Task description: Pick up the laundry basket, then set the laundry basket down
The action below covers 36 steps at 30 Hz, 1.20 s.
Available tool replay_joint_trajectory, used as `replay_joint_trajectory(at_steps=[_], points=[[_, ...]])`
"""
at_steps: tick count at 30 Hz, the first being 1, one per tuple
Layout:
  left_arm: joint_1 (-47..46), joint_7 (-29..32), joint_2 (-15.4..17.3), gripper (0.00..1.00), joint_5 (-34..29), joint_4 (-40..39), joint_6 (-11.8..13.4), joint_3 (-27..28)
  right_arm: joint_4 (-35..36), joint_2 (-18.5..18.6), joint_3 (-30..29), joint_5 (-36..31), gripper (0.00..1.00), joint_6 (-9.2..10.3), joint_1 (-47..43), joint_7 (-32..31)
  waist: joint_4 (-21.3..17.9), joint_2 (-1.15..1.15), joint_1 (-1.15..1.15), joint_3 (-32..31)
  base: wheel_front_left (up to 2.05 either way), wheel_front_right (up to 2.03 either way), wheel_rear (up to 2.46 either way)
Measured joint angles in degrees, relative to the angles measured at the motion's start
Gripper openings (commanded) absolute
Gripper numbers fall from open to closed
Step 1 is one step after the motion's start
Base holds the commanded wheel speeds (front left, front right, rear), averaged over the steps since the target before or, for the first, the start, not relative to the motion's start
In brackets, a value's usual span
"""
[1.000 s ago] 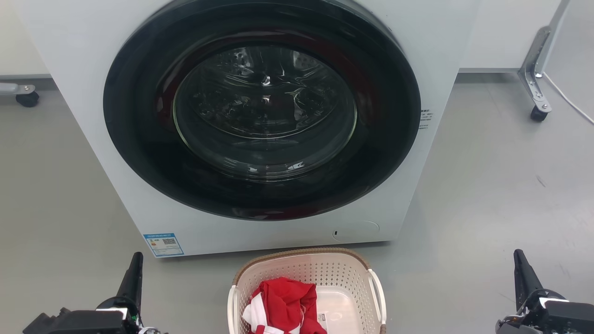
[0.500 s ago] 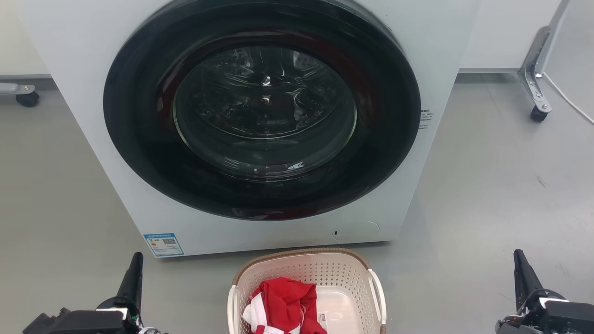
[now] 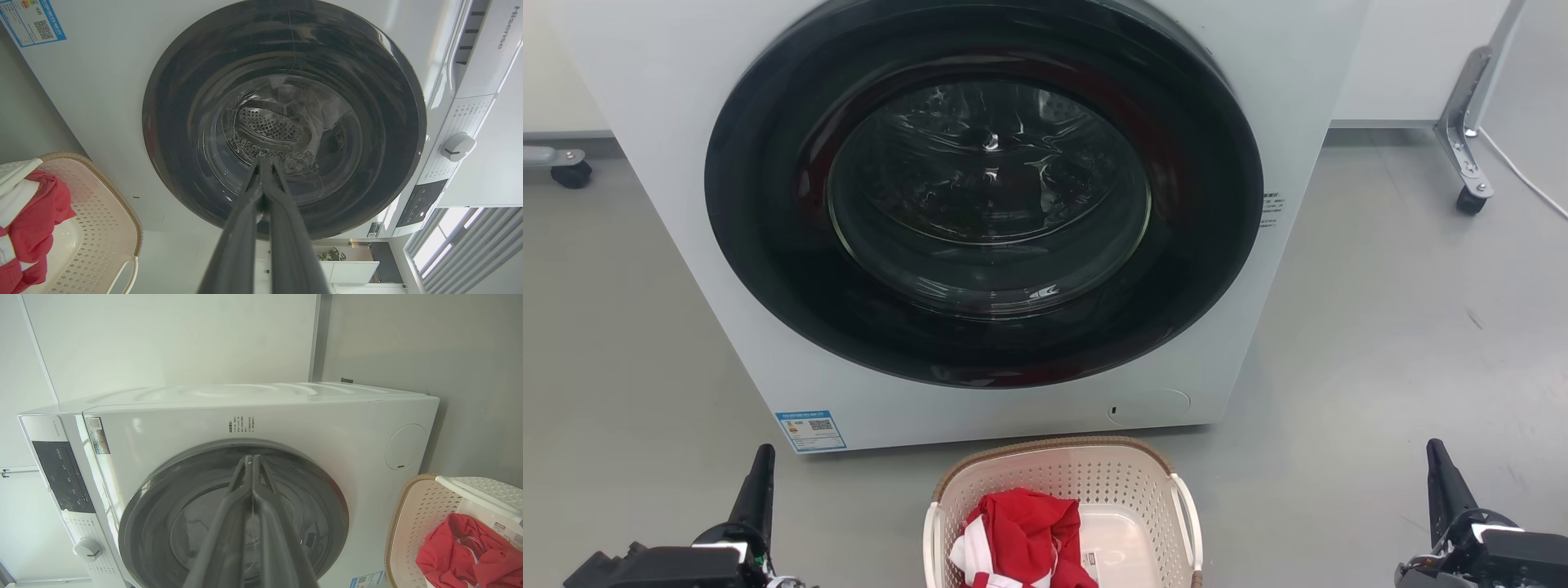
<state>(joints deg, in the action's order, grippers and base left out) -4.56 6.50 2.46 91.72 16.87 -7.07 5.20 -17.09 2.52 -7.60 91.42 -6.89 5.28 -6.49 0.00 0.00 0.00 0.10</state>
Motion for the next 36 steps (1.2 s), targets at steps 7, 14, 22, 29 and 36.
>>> replay_joint_trajectory(at_steps=[7,14,22,29,36], points=[[0.0,0.0,0.0,0.0,0.0,0.0,0.0,0.0,0.0,0.0,0.0,0.0,0.0,0.0,0.0,0.0,0.0,0.0,0.0,0.0,0.0,0.0,0.0],[0.0,0.0,0.0,0.0,0.0,0.0,0.0,0.0,0.0,0.0,0.0,0.0,0.0,0.0,0.0,0.0,0.0,0.0,0.0,0.0,0.0,0.0,0.0],[0.0,0.0,0.0,0.0,0.0,0.0,0.0,0.0,0.0,0.0,0.0,0.0,0.0,0.0,0.0,0.0,0.0,0.0,0.0,0.0,0.0,0.0,0.0],[0.0,0.0,0.0,0.0,0.0,0.0,0.0,0.0,0.0,0.0,0.0,0.0,0.0,-0.01,0.0,0.0,0.0,0.0,0.0,0.0,0.0,0.0,0.0],[0.0,0.0,0.0,0.0,0.0,0.0,0.0,0.0,0.0,0.0,0.0,0.0,0.0,-0.01,0.0,0.0,0.0,0.0,0.0,0.0,0.0,0.0,0.0]])
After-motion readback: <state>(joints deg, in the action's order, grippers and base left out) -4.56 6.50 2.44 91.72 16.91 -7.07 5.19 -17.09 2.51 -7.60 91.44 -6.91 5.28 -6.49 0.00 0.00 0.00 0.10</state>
